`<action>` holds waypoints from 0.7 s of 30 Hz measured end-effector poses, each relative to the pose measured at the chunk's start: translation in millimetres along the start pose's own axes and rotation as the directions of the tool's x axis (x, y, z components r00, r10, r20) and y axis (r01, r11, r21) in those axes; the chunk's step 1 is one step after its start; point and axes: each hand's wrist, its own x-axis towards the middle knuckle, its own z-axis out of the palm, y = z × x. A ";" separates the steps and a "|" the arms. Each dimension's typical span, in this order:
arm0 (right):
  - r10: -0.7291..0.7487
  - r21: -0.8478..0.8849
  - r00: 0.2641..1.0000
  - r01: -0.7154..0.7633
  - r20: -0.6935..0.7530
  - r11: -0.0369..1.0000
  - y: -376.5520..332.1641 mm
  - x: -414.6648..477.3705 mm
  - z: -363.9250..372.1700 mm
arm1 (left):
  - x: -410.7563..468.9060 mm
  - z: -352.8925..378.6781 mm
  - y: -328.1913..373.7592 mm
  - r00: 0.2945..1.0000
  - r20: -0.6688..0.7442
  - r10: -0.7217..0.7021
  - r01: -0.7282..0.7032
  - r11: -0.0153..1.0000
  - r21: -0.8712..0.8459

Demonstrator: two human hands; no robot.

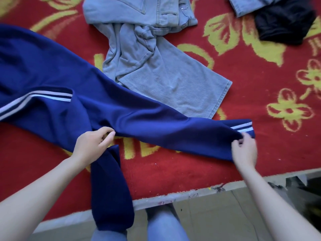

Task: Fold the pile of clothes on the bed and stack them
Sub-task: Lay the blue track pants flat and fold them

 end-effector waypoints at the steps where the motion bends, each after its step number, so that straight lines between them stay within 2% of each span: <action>1: -0.126 0.017 0.992 0.126 0.027 0.992 -11.1 -25.7 9.5 | 0.6 -0.4 2.8 1.000 -0.006 -0.020 0.020 0.998 -0.058; 2: -0.251 0.044 0.963 0.248 0.094 0.968 -23.6 -55.0 19.2 | 2.4 -0.1 5.2 0.999 -0.012 -0.044 0.042 0.992 -0.118; 3: -0.339 0.088 0.915 0.327 0.221 0.941 -36.1 -87.0 31.2 | 5.6 0.6 8.5 0.998 -0.016 -0.069 0.065 0.983 -0.172; 4: -0.403 0.139 0.828 0.380 0.388 0.914 -50.6 -119.2 43.5 | 9.5 1.0 13.6 0.996 -0.017 -0.089 0.083 0.973 -0.217; 5: -0.442 0.167 0.706 0.426 0.554 0.889 -67.6 -150.3 54.5 | 14.3 1.8 18.8 0.995 -0.023 -0.097 0.088 0.963 -0.254; 7: -0.391 0.177 0.462 0.440 0.796 0.880 -99.5 -203.8 75.1 | 23.0 1.9 34.2 0.995 -0.058 -0.083 0.059 0.944 -0.325; 8: -0.348 0.177 0.399 0.406 0.848 0.897 -112.1 -224.8 85.6 | 26.9 1.9 42.3 0.994 -0.080 -0.076 0.042 0.930 -0.365; 9: -0.307 0.157 0.398 0.366 0.864 0.917 -122.9 -240.6 96.0 | 29.8 0.6 50.4 0.993 -0.095 -0.072 0.028 0.916 -0.399; 11: -0.225 0.093 0.523 0.266 0.822 0.960 -135.5 -252.4 113.5 | 33.0 -3.2 61.5 0.994 -0.098 -0.041 -0.005 0.903 -0.429; 13: -0.120 0.109 0.615 0.056 0.779 0.992 -135.7 -243.1 122.1 | 31.9 -5.2 58.3 0.996 -0.083 0.040 -0.068 0.927 -0.368; 15: -0.099 0.272 0.581 -0.220 0.808 0.937 -123.3 -218.8 113.4 | 27.7 -5.3 38.4 0.988 -0.123 0.094 -0.121 0.965 -0.233; 17: -0.113 0.360 0.557 -0.356 0.823 0.862 -98.1 -181.0 92.8 | 18.6 -4.1 11.5 0.973 -0.232 0.014 -0.040 0.993 -0.109; 18: -0.086 0.363 0.589 -0.371 0.803 0.854 -82.5 -159.0 80.0 | 14.3 -3.5 -1.9 0.962 -0.264 -0.067 0.053 0.997 -0.061; 19: -0.039 0.361 0.647 -0.373 0.761 0.855 -67.8 -137.1 64.4 | 9.7 -1.4 -14.5 0.955 -0.256 -0.153 0.152 0.988 -0.022; 21: 0.071 0.319 0.821 -0.298 0.566 0.900 -37.7 -98.2 40.0 | -0.1 7.0 -33.6 0.957 -0.147 -0.249 0.263 0.962 0.080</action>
